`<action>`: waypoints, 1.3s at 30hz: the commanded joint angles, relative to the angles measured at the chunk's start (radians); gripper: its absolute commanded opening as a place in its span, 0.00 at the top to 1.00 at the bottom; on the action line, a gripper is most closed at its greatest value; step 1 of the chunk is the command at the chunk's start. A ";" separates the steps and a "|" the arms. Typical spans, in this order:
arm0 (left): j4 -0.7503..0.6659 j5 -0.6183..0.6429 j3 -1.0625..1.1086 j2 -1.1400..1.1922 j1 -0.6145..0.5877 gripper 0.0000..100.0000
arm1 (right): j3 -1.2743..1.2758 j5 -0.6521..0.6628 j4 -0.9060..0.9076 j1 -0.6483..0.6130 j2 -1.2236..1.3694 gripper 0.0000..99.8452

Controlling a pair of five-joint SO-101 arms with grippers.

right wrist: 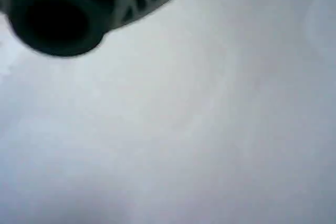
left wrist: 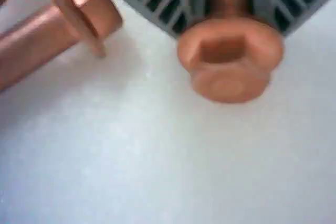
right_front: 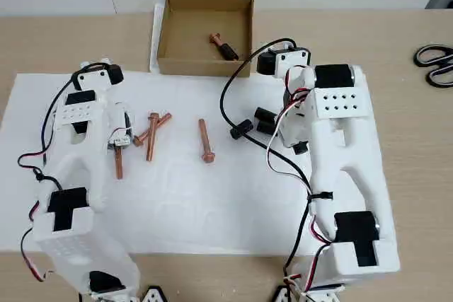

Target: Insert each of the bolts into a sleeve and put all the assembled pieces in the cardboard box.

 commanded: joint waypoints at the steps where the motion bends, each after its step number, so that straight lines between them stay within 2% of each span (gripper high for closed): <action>1: -0.031 0.012 -0.001 -0.023 0.000 0.99 | -0.006 0.009 -0.005 0.007 -0.059 1.00; 8: 0.210 0.014 -0.151 -0.147 0.005 0.99 | -0.054 0.011 0.022 0.002 -0.101 1.00; 15: 0.425 0.014 -0.240 -0.368 0.044 0.99 | -0.081 0.011 0.036 0.004 -0.383 1.00; 19: 0.454 0.015 -0.240 -0.486 0.115 0.99 | 0.034 0.012 0.036 0.004 -0.572 1.00; 24: 0.450 0.157 -0.239 -0.591 0.216 0.99 | 0.296 0.012 -0.022 0.010 -0.773 1.00; 29: 0.322 0.236 -0.157 -0.624 0.365 0.99 | 0.640 0.008 -0.326 -0.025 -0.895 1.00; 34: 0.123 0.319 -0.005 -0.671 0.456 0.99 | 0.898 0.003 -0.576 -0.134 -0.963 1.00; 37: -0.003 0.350 0.073 -0.715 0.470 0.99 | 0.987 -0.083 -0.676 -0.194 -0.997 1.00; 39: -0.075 0.362 0.125 -0.746 0.468 0.99 | 1.040 -0.198 -0.746 -0.234 -1.029 1.00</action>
